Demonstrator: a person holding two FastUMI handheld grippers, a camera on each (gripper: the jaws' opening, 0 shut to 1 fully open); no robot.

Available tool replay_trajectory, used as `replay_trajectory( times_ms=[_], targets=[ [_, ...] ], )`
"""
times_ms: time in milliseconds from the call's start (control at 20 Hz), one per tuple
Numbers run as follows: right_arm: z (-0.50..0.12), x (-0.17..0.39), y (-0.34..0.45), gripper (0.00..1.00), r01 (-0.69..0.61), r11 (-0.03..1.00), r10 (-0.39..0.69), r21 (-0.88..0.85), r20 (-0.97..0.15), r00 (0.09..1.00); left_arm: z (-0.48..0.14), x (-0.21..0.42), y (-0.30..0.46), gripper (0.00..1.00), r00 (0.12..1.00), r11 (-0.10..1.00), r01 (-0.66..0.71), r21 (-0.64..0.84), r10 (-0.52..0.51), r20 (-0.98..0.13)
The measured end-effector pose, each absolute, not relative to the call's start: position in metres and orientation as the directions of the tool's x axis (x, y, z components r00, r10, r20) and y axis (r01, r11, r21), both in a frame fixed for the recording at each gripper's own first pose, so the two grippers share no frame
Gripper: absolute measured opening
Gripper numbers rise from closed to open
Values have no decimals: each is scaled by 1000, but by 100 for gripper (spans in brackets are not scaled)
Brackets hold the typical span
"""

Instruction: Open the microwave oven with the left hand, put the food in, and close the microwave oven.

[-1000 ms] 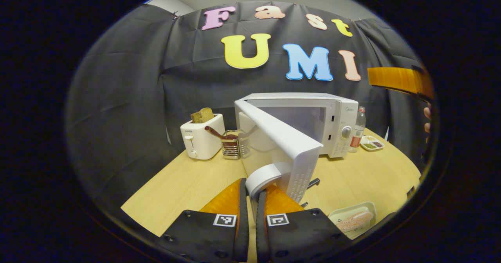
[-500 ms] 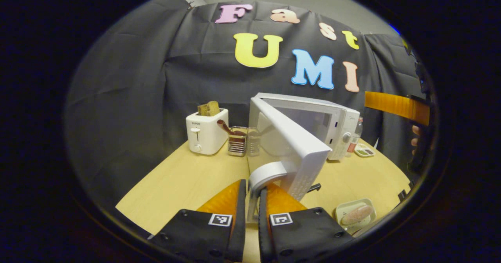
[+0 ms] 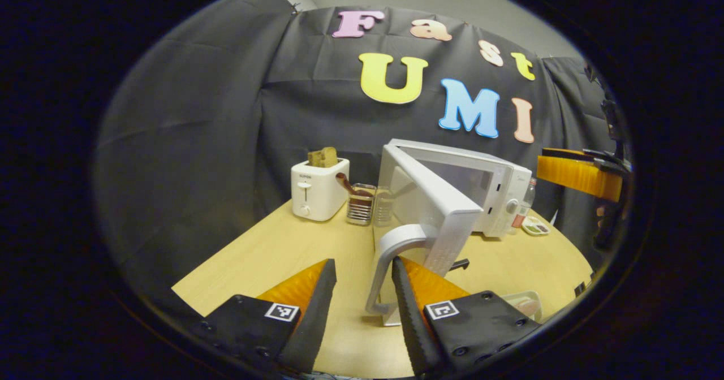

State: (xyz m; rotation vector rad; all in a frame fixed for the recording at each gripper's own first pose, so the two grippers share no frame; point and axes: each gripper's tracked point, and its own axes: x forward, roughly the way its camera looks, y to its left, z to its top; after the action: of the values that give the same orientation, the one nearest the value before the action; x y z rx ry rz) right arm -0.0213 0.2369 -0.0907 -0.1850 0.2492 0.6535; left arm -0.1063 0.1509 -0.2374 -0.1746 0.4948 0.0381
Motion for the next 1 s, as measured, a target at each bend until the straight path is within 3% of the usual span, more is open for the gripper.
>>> replay_trajectory(
  times_ms=[200, 350, 600, 1000],
  targets=[
    [-117, -29, 233, 97, -673, 736, 611, -65, -363, 703, -209, -141, 183, 66, 878, 968, -219, -122, 140, -458],
    [-134, -39, 227, 97, -718, 693, 633, -71, -418, 652, -182, -164, 198, 96, 876, 944, -315, -101, 249, -412],
    [-202, -86, 218, 98, -861, 507, 670, -31, -614, 417, -150, -188, 200, 94, 875, 921, -376, -96, 319, -364],
    [-291, -144, 180, 98, -935, 339, 559, 99, -821, 116, -143, -214, 191, 94, 857, 916, -399, -45, 355, -374]
  ],
)
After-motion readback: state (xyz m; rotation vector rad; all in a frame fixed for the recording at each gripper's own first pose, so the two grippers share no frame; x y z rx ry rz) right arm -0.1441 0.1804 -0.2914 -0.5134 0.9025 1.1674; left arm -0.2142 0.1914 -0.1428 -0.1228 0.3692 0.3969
